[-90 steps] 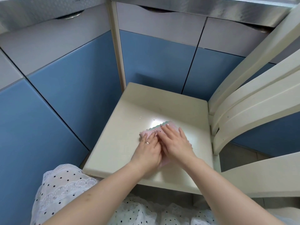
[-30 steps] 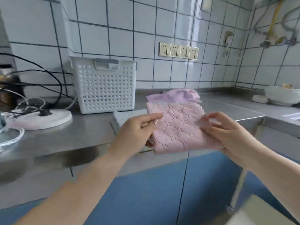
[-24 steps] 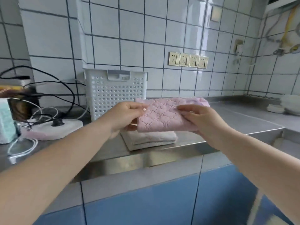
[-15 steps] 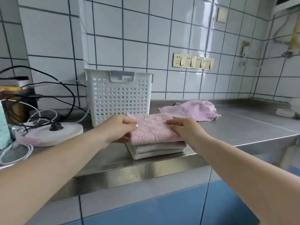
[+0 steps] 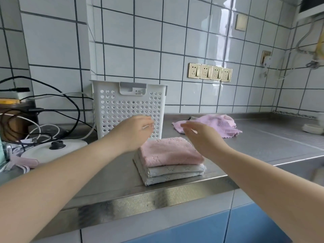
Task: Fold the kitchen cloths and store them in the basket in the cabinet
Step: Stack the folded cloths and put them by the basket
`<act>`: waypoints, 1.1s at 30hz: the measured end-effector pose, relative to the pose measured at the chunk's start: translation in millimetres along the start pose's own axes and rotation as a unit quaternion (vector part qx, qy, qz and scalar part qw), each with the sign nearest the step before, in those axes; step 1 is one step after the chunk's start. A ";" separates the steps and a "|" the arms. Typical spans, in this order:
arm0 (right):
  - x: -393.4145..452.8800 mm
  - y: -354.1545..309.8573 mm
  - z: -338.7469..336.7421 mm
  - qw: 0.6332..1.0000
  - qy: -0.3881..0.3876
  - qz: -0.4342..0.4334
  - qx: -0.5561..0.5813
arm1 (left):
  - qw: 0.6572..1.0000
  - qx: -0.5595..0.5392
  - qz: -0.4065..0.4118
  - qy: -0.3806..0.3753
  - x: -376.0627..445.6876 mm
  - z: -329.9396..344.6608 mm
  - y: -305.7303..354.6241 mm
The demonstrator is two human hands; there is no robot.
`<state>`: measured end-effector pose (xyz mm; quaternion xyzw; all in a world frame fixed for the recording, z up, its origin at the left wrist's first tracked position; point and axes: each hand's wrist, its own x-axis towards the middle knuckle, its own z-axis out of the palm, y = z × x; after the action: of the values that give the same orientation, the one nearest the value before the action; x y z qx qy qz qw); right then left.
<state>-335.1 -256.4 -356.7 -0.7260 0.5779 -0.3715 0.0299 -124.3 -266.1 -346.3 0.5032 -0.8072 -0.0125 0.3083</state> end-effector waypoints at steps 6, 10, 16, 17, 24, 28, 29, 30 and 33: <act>-0.3 -20.2 33.8 0.968 -0.211 -0.038 -0.130 | 0.982 0.057 -0.021 -0.179 4.1 35.1 16.2; -2.0 -1.5 42.4 0.960 -0.251 -0.025 -0.122 | 0.967 0.113 -0.026 -0.229 -7.7 48.0 6.2; -5.6 13.0 34.9 0.959 -0.262 -0.007 -0.108 | 0.964 0.096 -0.068 -0.236 -18.2 46.4 0.1; -6.9 14.9 34.4 0.959 -0.263 -0.016 -0.103 | 0.966 0.090 -0.072 -0.233 -19.1 46.6 0.5; -17.1 30.4 33.9 0.974 -0.215 -0.036 0.053 | 0.974 0.064 -0.089 -0.198 -25.4 49.9 4.6; -15.1 43.1 37.5 0.978 -0.154 -0.019 0.139 | 0.969 0.072 -0.156 -0.179 -33.2 51.8 4.2; -15.8 44.9 38.9 0.977 -0.146 -0.018 0.155 | 0.967 0.061 -0.175 -0.172 -36.4 51.2 3.1; -15.2 46.6 40.7 0.974 -0.136 -0.018 0.178 | 0.966 0.054 -0.193 -0.164 -38.1 51.8 2.7; -15.9 52.4 37.2 0.961 -0.132 0.012 0.245 | 0.963 0.063 -0.223 -0.138 -40.4 49.2 7.5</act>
<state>-357.5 -274.4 -416.3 -0.7318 0.4693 -0.4022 0.2871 -143.2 -243.5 -403.3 0.6819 -0.7087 -0.0994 0.1515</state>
